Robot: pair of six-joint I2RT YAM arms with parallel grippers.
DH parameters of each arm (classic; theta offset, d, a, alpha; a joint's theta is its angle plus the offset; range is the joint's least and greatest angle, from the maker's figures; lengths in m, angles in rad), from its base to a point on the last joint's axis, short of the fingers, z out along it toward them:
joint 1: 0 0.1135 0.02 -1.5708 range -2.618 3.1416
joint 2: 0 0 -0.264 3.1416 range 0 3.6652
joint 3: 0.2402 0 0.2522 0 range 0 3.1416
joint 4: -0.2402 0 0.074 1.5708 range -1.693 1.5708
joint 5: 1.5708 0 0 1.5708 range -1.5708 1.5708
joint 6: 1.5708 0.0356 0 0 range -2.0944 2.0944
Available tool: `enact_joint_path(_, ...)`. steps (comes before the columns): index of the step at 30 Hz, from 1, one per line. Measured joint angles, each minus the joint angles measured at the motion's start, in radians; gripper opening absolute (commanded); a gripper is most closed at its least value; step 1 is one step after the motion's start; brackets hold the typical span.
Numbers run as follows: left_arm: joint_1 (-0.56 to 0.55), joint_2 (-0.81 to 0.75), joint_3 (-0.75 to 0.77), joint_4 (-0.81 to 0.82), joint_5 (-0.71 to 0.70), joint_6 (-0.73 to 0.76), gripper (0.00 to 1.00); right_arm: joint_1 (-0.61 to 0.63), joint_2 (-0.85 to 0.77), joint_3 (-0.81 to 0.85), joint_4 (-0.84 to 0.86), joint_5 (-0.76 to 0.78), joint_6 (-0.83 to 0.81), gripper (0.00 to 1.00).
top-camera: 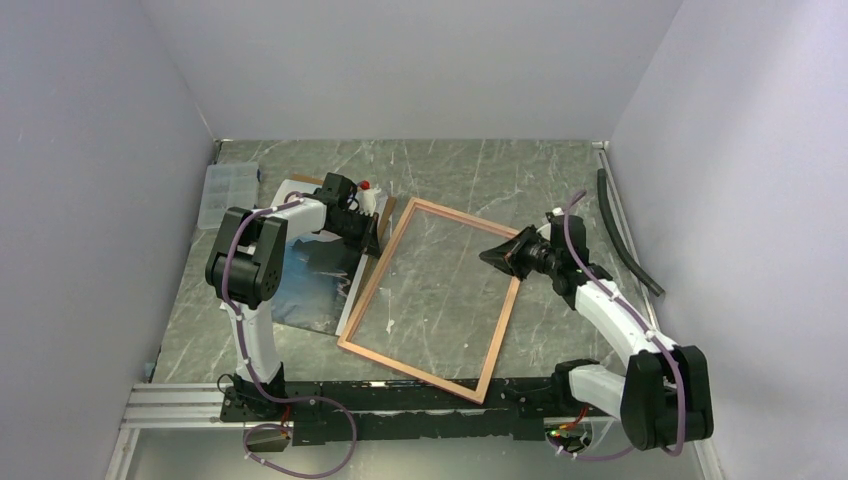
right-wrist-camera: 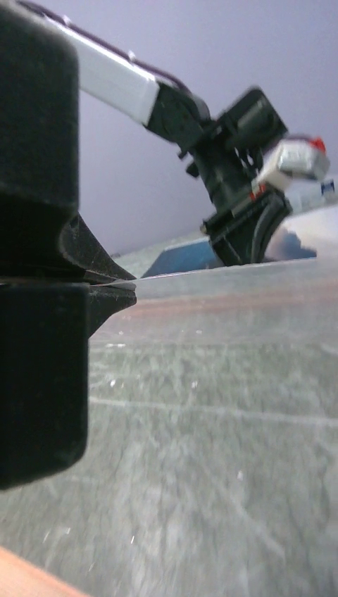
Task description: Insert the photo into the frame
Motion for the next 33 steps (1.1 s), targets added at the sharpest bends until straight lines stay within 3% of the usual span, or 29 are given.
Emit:
enact_joint_path(14,-0.006,0.000,0.000,0.004,-0.002,-0.001,0.03,0.009,-0.039,-0.008,0.225,-0.102,0.107,0.00)
enact_joint_path(22,-0.006,0.000,0.000,0.004,-0.002,-0.001,0.03,0.009,-0.031,-0.008,0.202,-0.090,0.070,0.00)
enact_joint_path(33,-0.006,0.000,0.000,0.004,-0.002,-0.002,0.03,0.009,-0.034,0.014,0.032,-0.008,-0.038,0.00)
